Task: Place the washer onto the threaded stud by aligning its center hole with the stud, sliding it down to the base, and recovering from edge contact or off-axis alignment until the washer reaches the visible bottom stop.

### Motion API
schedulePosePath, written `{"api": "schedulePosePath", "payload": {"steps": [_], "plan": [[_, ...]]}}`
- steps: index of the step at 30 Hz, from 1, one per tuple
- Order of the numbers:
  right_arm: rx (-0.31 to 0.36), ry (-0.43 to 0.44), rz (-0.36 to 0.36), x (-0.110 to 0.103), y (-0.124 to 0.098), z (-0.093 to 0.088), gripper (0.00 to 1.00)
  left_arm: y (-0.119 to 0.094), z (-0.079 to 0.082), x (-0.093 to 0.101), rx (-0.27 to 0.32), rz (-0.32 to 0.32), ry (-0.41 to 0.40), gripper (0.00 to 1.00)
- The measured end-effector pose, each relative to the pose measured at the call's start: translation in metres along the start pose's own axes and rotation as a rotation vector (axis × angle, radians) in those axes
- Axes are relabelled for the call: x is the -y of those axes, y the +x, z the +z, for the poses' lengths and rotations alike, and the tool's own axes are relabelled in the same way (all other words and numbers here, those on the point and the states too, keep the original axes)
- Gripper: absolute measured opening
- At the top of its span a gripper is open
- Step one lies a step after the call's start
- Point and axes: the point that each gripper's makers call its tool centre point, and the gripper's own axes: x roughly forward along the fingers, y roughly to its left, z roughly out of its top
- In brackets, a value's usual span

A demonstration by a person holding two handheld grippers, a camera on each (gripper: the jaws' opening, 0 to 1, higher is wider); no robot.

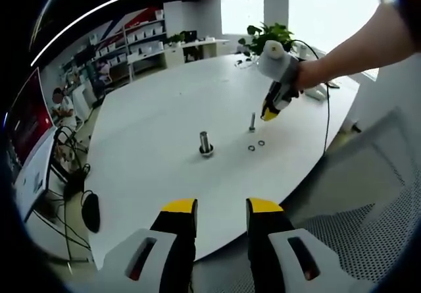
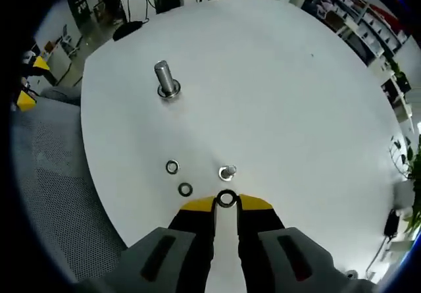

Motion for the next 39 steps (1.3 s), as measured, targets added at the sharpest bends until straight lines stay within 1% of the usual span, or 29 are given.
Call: {"api": "schedulePosePath", "payload": {"steps": [3,8,10,14,16,25,26,39], "plan": [[0.014,-0.031,-0.007,0.002,-0.003,0.006,0.14,0.0,0.0,0.0,0.002,0.001,0.001,0.28],[0.03,-0.025,0.0,0.003,-0.008,0.015,0.14,-0.001,0.001,0.0,0.004,0.001,0.001,0.28],[0.035,-0.04,-0.003,0.003,-0.008,0.018,0.14,0.0,0.001,0.0,0.004,0.0,0.002,0.28],[0.028,-0.078,-0.007,0.003,-0.006,0.021,0.14,0.0,0.001,0.0,0.003,-0.001,0.002,0.28],[0.024,-0.078,-0.004,0.002,-0.005,0.023,0.14,0.0,0.001,0.0,0.003,-0.001,0.002,0.28],[-0.009,-0.085,0.004,0.004,0.004,0.021,0.14,0.0,0.0,0.0,0.0,0.0,0.001,0.28],[-0.003,-0.083,0.005,0.004,0.004,0.023,0.14,0.0,0.0,-0.001,-0.001,0.001,0.001,0.28],[-0.035,-0.098,0.021,0.002,0.014,0.021,0.14,0.0,-0.002,-0.002,-0.007,0.006,-0.003,0.28]]}}
